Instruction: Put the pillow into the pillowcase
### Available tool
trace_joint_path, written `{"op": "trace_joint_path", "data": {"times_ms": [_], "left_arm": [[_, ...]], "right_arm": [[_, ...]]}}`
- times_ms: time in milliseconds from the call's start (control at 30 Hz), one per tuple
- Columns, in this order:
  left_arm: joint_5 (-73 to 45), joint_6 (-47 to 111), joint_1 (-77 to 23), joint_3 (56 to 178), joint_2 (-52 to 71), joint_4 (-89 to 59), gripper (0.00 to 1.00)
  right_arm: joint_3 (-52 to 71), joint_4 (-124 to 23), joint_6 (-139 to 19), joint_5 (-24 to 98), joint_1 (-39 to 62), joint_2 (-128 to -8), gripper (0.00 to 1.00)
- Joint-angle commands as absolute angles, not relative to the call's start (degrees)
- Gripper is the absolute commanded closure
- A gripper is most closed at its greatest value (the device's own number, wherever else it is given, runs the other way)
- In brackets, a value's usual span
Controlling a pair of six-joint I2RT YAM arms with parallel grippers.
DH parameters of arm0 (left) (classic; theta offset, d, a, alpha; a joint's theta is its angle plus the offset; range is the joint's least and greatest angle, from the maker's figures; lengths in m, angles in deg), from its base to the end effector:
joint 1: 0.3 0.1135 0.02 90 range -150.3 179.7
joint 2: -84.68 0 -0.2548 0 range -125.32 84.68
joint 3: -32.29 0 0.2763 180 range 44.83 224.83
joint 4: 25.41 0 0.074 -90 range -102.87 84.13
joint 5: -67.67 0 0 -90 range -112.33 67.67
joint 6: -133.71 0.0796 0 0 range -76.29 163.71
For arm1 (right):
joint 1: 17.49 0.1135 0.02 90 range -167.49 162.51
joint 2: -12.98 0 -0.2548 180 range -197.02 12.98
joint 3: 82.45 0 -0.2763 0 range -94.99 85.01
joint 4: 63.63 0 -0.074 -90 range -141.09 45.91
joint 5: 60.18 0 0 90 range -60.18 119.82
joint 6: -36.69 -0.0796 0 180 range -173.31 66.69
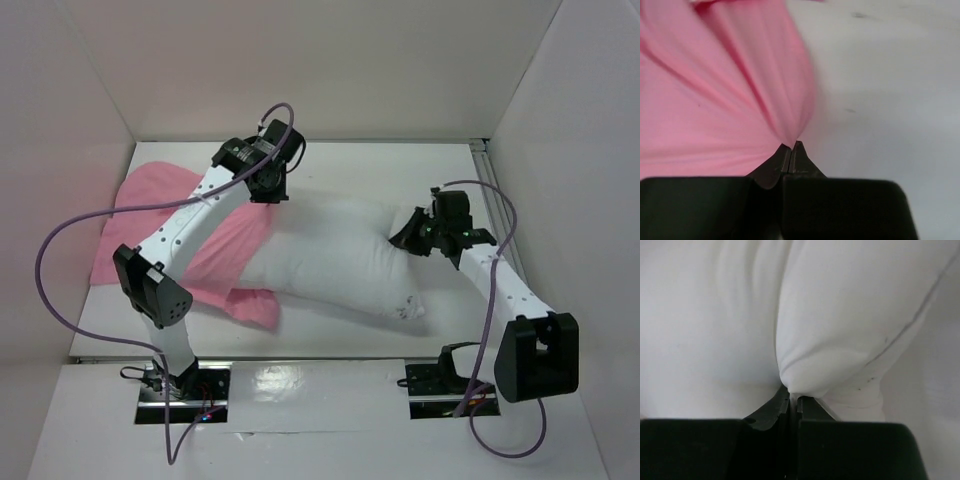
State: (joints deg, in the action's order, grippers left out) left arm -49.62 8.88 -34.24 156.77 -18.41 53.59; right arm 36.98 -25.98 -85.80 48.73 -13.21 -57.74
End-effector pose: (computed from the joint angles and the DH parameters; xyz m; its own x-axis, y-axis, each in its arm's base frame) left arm 0.3626 -0.2000 0.3402 -0.7421 -0.1124 -0.6608 -0.1601 0.9870 0.0119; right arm 0.3054 0.0487 0.1947 -0.7776 0.4514 -0.4376 0.1542 0.8117 0.5633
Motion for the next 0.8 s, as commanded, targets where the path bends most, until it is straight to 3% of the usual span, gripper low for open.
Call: {"op": "trace_joint_path", "data": {"times_ms": [0,167,267,367,533,600,700,733,767], "left_arm": [[-32.83,13.38,-37.03,164.17,-20.78,48.67,1.0],[-6.84,13.3,-40.28,186.79,-27.46,44.97,1.0],[0.57,9.88,-39.07,185.4,-25.64,36.64,1.0],[1.84,7.58,-35.47,178.79,-23.78,31.26,1.0],[-2.46,10.65,-32.92,176.05,-29.92,32.39,1.0],[-4.57,11.44,-32.21,176.57,-32.29,34.4,0.78],[-6.23,12.68,-30.89,177.8,-32.3,35.55,0.33],[-7.64,13.46,-30.89,177.81,-30.22,35.56,0.12],[-9.13,14.34,-30.89,177.81,-28.98,36.08,0.06]], "right_arm": [[39.31,-42.18,-93.09,64.88,-5.47,-54.7,1.0],[23.43,-44.07,-94.26,60.77,-4.22,-53.21,1.0],[16.46,-41.43,-92.25,53.5,-1.85,-48.99,1.0],[20.39,-40.63,-92.77,46.46,1.4,-42.85,1.0],[37.35,-35.45,-95.31,37.03,5.36,-34.5,1.0],[41.48,-32.81,-95.32,34.83,5.89,-33.86,1.0],[42.3,-27.83,-94.09,32.37,6.42,-33.07,1.0],[41.16,-26.32,-93.57,31.5,6.42,-33.07,0.95],[40.11,-24.56,-92.43,29.05,6.42,-33.07,0.79]]}}
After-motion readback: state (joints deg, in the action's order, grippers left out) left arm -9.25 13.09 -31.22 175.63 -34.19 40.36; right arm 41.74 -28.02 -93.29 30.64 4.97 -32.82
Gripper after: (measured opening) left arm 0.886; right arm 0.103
